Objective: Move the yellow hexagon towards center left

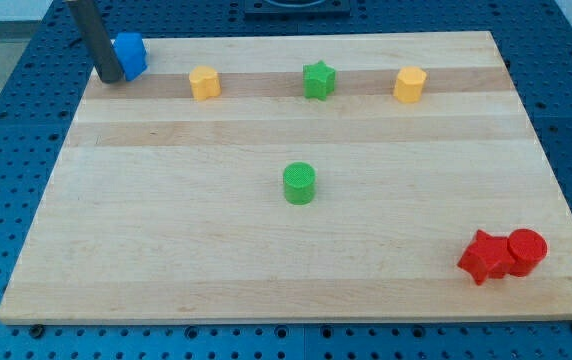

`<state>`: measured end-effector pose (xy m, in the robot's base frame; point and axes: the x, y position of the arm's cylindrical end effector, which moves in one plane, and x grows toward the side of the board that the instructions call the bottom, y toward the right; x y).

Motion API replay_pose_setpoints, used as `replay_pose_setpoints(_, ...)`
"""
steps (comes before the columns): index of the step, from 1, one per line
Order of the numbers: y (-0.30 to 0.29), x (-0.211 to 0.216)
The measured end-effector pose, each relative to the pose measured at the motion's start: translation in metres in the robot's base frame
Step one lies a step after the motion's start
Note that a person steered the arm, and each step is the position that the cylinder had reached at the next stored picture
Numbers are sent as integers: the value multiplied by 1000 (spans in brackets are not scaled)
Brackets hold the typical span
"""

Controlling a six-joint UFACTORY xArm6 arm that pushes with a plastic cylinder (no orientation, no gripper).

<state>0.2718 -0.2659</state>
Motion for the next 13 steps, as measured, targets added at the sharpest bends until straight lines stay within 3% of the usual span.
replay_pose_setpoints(5, -3, 31)
replay_pose_setpoints(6, 5, 78)
replay_pose_setpoints(7, 46, 108)
replay_pose_setpoints(8, 119, 109)
replay_pose_setpoints(11, 418, 103)
replay_pose_setpoints(12, 491, 67)
replay_pose_setpoints(13, 505, 19)
